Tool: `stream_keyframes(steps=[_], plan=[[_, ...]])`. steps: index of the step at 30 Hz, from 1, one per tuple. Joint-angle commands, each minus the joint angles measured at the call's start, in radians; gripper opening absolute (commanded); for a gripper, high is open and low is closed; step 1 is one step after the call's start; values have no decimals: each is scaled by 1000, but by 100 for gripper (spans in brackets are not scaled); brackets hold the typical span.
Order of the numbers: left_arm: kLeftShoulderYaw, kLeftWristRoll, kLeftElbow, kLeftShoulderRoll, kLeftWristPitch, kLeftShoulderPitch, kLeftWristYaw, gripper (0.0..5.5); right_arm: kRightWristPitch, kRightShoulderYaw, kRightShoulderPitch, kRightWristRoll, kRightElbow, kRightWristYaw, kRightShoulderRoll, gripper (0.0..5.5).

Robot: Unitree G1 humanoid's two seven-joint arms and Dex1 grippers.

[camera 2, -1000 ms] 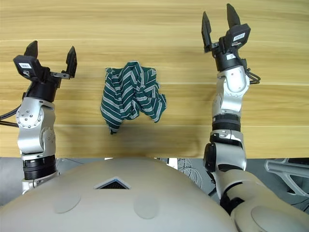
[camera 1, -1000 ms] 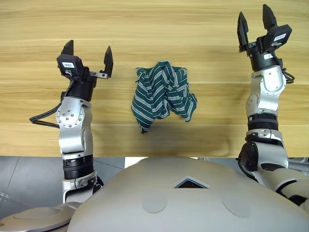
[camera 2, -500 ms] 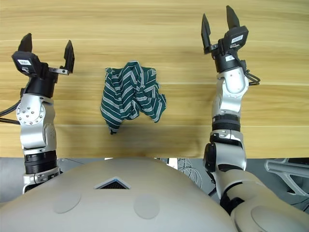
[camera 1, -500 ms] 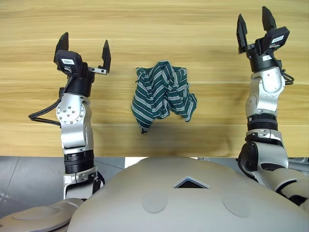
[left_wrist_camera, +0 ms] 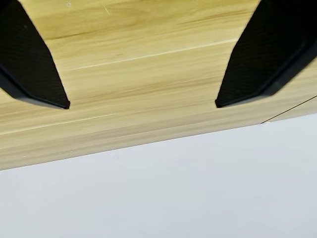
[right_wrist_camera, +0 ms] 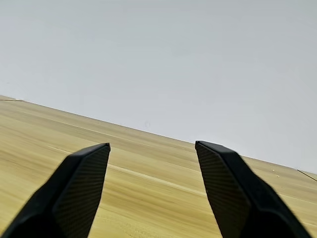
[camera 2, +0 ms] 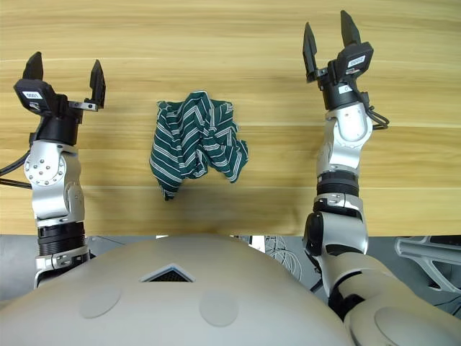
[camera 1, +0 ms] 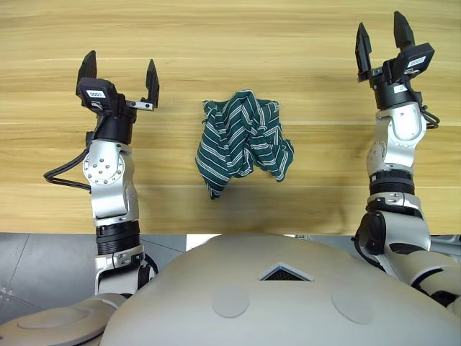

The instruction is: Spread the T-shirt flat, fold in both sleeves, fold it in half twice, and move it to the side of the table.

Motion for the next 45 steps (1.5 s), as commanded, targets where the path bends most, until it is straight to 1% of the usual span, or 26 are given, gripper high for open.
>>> stream_keyframes(steps=[1, 10, 12, 16, 21, 24, 28, 30, 31, 32, 36, 37, 38, 39, 40, 45], plan=[[6, -14, 6, 2, -6, -8, -7, 538, -9, -2, -23, 4, 8, 5, -5, 321], [1, -55, -13, -1, 30, -2, -20, 538, -5, 3, -20, -7, 3, 1, -5, 321], [-13, -95, -79, -10, 111, 14, -19, 538, -6, 4, -23, -8, 6, 2, -5, 321], [-127, -100, -302, -5, 380, 80, 13, 538, -15, 6, -18, -14, 11, -5, 1, 321], [-249, -128, -549, -48, 627, 124, 85, 538, -25, 9, -15, -20, 14, -11, 3, 321], [-349, -51, -576, -43, 699, 129, 129, 538, -13, 16, -6, -15, -6, -5, 6, 321], [-436, 27, -555, -33, 731, 152, 160, 538, -2, 46, 21, -14, -102, 14, 7, 321], [-460, 47, -530, -39, 740, 156, 168, 538, 2, 49, 30, -16, -120, 7, 9, 321], [-462, 49, -514, -44, 743, 154, 169, 515, 4, 51, 36, -18, -126, 2, 11, 321], [-462, 50, -504, -49, 743, 153, 171, 506, 6, 53, 42, -20, -132, -1, 12, 321], [-454, 60, -486, -54, 742, 155, 169, 448, 83, 119, 128, 10, -313, 69, -4, 321], [-451, 61, -488, -54, 742, 156, 168, 429, 97, 131, 145, 10, -352, 81, -10, 321], [-446, 60, -487, -57, 741, 156, 167, 421, 105, 144, 160, -2, -389, 86, -15, 321], [-443, 58, -483, -59, 739, 155, 165, 399, 111, 151, 171, -11, -415, 88, -16, 321], [-439, 55, -478, -61, 737, 154, 163, 390, 114, 159, 179, -23, -431, 86, -14, 321], [-432, 47, -473, -62, 734, 150, 147, 303, 113, 184, 196, -65, -445, 72, -8, 321]])
